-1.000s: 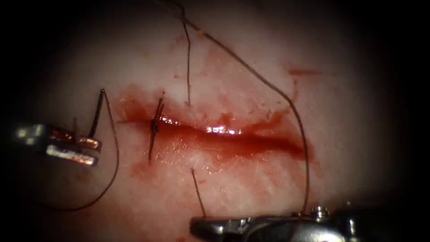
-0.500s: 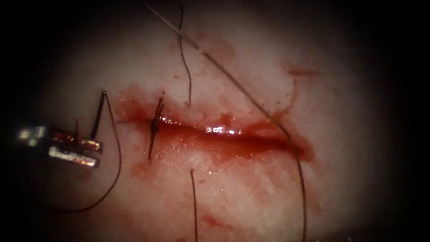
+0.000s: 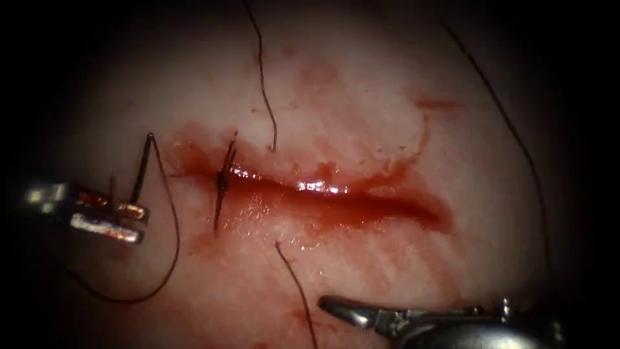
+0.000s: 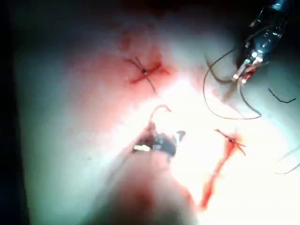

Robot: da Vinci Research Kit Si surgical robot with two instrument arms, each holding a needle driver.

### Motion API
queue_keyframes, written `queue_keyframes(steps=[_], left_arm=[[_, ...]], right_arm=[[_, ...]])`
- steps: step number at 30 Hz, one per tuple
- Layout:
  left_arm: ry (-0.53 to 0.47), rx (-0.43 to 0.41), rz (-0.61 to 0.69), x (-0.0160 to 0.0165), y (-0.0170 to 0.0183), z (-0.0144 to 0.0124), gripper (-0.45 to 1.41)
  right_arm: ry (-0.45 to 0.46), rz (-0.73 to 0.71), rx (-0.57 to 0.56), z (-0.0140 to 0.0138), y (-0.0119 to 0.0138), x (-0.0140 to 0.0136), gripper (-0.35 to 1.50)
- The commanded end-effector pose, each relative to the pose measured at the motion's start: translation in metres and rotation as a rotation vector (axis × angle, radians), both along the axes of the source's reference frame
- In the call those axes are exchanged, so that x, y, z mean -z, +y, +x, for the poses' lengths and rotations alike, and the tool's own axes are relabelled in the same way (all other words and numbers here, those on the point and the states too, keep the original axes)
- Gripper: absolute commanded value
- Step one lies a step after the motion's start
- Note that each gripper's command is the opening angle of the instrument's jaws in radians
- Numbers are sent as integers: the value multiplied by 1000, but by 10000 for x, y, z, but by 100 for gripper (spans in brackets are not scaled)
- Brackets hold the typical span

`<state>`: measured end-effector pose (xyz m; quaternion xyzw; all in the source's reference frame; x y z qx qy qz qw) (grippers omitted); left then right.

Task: Wound Closure

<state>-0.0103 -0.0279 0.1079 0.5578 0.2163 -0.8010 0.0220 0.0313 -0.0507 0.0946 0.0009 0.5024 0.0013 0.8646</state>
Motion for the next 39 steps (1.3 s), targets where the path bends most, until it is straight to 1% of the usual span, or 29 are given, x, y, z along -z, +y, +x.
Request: queue_keyframes(steps=[1, 2, 3, 9, 10, 12, 14, 15, 16, 17, 19, 20, 24, 26, 27, 31, 34, 39], left_arm=[[-2, -3, -1, -6, -4, -6, -45], [0, -7, 4, -7, -5, -7, -45], [-1, -8, 4, -7, -5, -7, -45], [0, -8, 8, -7, -5, -7, -45], [0, -9, 8, -7, -5, -7, -45], [0, -9, 8, -8, -5, -8, -45], [0, -9, 8, -8, -6, -8, -45], [-1, -10, 8, -8, -6, -8, -45], [-1, -10, 8, -8, -6, -8, -45], [-1, -10, 8, -8, -6, -8, -45], [-1, -10, 8, -8, -6, -8, -45], [-1, -10, 8, -8, -6, -8, -45], [-2, -11, 8, -8, -6, -8, -45], [-2, -11, 8, -8, -6, -8, -45], [-2, -11, 8, -8, -6, -7, -45], [-2, -12, 8, -8, -6, -7, -45], [-3, -12, 8, -8, -6, -7, -45], [-3, -12, 8, -8, -6, -8, -45]], right_arm=[[-18, -10, -32, 12, 6, -15, 108], [-34, -14, -57, 19, 12, -25, 108], [-34, -12, -58, 23, 14, -29, 108], [-47, -24, -82, 51, 20, -55, 106], [-49, -25, -84, 54, 20, -57, 104], [-50, -27, -91, 61, 22, -61, 94], [-52, -27, -94, 64, 23, -62, 73], [-47, -27, -97, 64, 24, -61, 46], [-35, -21, -86, 63, 23, -60, -6], [-16, -5, -56, 60, 21, -59, -35], [-1, 20, -7, 56, 19, -55, -35], [-9, 22, 3, 54, 17, -54, -35], [-13, 26, 19, 50, 9, -43, -35], [-9, 29, 24, 49, 6, -36, -35], [-6, 32, 29, 48, 3, -28, -35], [0, 36, 43, 45, -7, -15, -35], [1, 36, 52, 44, -14, -7, -35], [2, 43, 70, 43, -17, -4, -35]])
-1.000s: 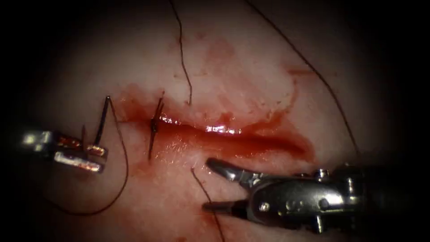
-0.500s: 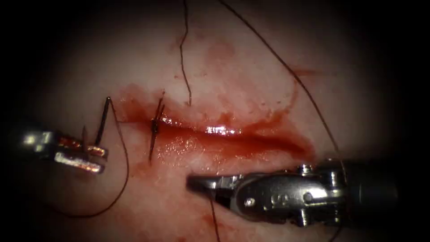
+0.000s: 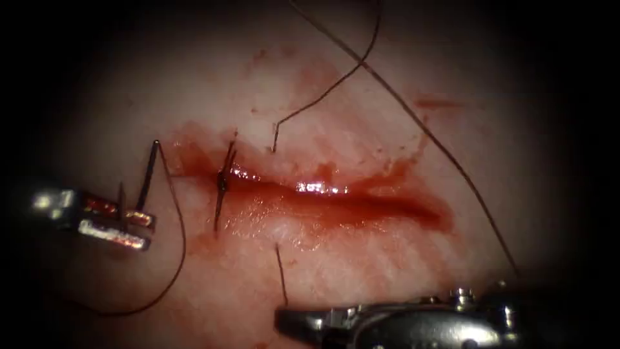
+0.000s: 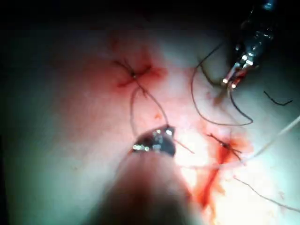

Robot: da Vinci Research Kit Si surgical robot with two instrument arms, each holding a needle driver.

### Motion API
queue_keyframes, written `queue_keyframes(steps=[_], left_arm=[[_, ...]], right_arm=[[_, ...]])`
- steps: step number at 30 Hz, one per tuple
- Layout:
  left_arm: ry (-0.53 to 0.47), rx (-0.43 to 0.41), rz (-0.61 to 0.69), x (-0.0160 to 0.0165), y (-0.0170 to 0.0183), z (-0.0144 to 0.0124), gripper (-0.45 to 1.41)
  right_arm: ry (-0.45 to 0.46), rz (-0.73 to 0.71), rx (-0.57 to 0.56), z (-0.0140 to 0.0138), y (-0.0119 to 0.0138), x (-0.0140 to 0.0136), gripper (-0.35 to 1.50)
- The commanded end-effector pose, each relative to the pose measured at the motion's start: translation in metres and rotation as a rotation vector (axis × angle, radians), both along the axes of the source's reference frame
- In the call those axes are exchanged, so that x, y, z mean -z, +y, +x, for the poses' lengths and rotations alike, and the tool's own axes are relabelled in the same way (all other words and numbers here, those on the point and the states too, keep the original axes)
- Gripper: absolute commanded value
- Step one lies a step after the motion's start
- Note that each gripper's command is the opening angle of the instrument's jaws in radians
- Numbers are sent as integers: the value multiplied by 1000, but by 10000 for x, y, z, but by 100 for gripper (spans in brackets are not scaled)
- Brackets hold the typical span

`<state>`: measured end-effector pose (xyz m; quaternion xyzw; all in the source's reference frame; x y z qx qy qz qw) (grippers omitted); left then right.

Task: Wound Closure

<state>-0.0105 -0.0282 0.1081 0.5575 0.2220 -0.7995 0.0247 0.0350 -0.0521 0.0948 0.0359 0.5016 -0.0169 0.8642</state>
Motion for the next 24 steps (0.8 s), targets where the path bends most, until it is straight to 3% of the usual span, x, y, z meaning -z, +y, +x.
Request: queue_keyframes(steps=[1, 14, 24], left_arm=[[-1, -1, 1, -6, -3, -5, -45], [-1, -2, 1, -6, -3, -6, -45], [3, -3, 5, -6, -4, -6, -45]], right_arm=[[5, 2, 7, 4, -5, -2, -35], [57, 37, 96, -3, -30, 23, -35], [44, 40, 123, -3, -39, 30, -35]])
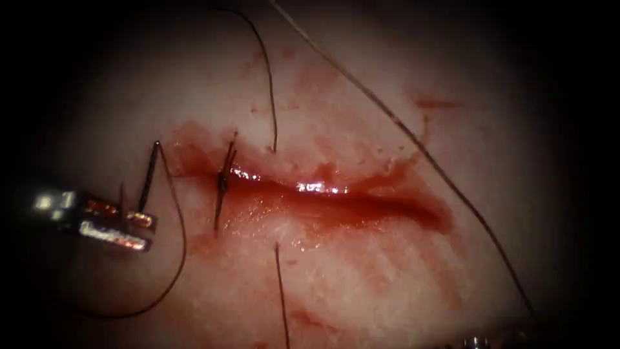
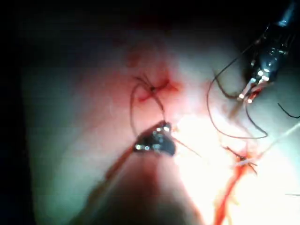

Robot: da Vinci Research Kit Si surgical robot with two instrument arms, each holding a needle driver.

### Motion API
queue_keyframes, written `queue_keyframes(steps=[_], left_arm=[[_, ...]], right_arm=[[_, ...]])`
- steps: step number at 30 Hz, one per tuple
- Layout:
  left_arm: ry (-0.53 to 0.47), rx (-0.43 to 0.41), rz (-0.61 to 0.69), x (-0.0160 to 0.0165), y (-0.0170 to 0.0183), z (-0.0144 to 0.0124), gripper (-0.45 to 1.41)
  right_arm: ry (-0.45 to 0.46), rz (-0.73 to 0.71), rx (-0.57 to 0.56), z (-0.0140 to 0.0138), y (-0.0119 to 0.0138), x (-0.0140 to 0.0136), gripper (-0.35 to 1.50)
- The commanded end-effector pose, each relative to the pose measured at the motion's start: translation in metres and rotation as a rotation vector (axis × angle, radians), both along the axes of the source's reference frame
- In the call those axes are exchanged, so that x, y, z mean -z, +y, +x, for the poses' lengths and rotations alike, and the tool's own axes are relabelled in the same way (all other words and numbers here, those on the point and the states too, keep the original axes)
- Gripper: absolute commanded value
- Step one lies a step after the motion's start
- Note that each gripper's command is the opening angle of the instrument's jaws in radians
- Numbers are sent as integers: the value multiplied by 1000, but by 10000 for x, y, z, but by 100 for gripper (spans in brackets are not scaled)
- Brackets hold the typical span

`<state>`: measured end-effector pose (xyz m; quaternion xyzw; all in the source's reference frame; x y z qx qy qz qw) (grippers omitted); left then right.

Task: Wound Closure

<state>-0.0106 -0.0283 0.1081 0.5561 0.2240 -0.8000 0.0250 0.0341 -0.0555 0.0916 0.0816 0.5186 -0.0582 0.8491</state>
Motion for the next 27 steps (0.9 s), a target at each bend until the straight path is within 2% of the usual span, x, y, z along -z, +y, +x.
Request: queue_keyframes(steps=[1, 5, 6, 7, 9, 10, 18, 22, 27], left_arm=[[1, 1, 2, -6, -3, -5, -45], [0, 0, 2, -6, -3, -5, -45], [0, 0, 2, -6, -3, -5, -45], [0, 0, 2, -6, -3, -5, -45], [0, 0, 2, -6, -3, -5, -45], [0, 0, 2, -6, -3, -5, -45], [0, 0, 2, -6, -3, -5, -45], [3, 2, 6, -6, -4, -7, -45], [3, 1, 5, -7, -4, -7, -45]], right_arm=[[1, 2, 10, 6, -7, -1, -35], [25, 14, 37, 6, -7, 2, -35], [26, 7, 22, 6, -5, 1, -20], [21, -12, -21, 3, 1, -2, 49], [7, -29, -56, -2, 8, -7, 84], [1, -33, -65, -4, 11, -11, 93], [-46, -68, -141, -19, 35, -35, 98], [-76, -90, -209, -8, 48, -47, 98], [-83, -93, -230, 11, 56, -59, 96]])
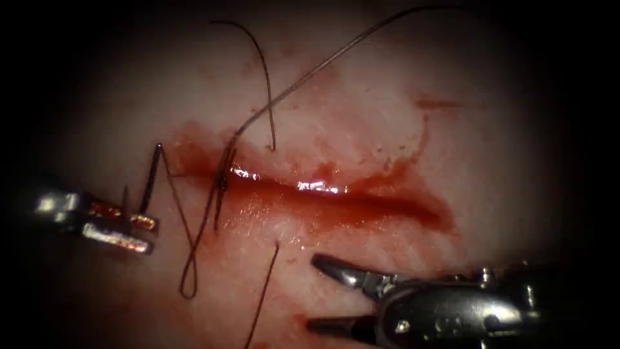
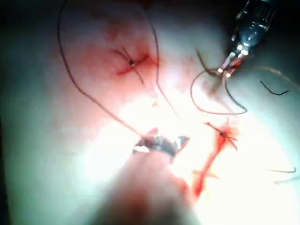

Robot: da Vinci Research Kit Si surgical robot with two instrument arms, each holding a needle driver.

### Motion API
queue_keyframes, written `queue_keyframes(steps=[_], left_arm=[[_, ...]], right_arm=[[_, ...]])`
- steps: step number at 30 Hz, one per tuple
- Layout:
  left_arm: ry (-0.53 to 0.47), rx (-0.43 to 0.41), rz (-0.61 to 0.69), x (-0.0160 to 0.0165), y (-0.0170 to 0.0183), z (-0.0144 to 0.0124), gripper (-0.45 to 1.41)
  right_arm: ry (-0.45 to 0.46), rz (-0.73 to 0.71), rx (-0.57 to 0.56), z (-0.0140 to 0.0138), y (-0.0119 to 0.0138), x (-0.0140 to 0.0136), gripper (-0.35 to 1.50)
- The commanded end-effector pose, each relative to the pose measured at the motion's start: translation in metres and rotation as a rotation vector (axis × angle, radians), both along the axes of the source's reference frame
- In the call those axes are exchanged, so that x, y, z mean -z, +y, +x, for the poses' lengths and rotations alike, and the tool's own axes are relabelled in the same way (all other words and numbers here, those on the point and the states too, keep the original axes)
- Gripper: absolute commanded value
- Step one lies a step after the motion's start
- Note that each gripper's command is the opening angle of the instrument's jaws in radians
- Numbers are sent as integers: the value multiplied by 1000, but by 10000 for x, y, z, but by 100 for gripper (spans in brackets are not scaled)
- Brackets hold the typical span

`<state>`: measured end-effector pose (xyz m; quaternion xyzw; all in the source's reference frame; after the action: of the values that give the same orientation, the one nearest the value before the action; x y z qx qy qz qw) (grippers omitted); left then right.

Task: Wound Closure

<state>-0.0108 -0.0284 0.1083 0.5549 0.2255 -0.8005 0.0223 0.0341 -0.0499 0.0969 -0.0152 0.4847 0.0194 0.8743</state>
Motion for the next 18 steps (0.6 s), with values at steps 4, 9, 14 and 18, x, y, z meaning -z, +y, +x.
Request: queue_keyframes(steps=[4, 9, 14, 18], left_arm=[[-1, -1, 0, -6, -3, -5, -45], [-1, -1, 0, -6, -3, -6, -45], [-2, -2, -1, -6, -4, -6, -45], [-2, -3, -1, -6, -4, -6, -45]], right_arm=[[-1, -4, -3, 27, 1, -18, 96], [-4, -6, -14, 41, 4, -25, 93], [19, 2, 20, 45, 4, -24, -18], [35, 36, 117, 39, -3, -17, -35]])
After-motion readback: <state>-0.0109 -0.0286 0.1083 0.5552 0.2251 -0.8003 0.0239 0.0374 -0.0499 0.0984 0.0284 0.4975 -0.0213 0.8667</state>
